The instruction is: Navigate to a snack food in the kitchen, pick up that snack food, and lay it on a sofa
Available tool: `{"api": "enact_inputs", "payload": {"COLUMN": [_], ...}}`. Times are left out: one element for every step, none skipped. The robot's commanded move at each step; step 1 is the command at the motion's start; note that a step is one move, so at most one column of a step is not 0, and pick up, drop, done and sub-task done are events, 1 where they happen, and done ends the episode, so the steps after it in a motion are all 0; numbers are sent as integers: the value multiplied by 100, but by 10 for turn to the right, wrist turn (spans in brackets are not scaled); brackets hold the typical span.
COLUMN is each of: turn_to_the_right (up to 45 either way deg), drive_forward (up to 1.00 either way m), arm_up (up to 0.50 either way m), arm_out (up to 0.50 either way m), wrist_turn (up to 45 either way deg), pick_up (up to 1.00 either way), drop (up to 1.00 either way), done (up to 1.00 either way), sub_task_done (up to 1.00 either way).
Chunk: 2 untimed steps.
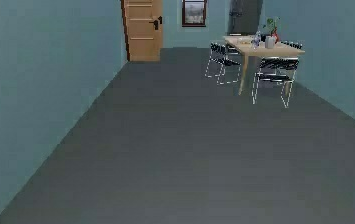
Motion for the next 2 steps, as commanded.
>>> {"api": "enact_inputs", "payload": {"turn_to_the_right": [0, 0], "drive_forward": [100, 100], "arm_up": [0, 0], "arm_out": [0, 0], "wrist_turn": [0, 0], "pick_up": [0, 0], "drop": [0, 0], "done": [0, 0], "sub_task_done": [0, 0]}}
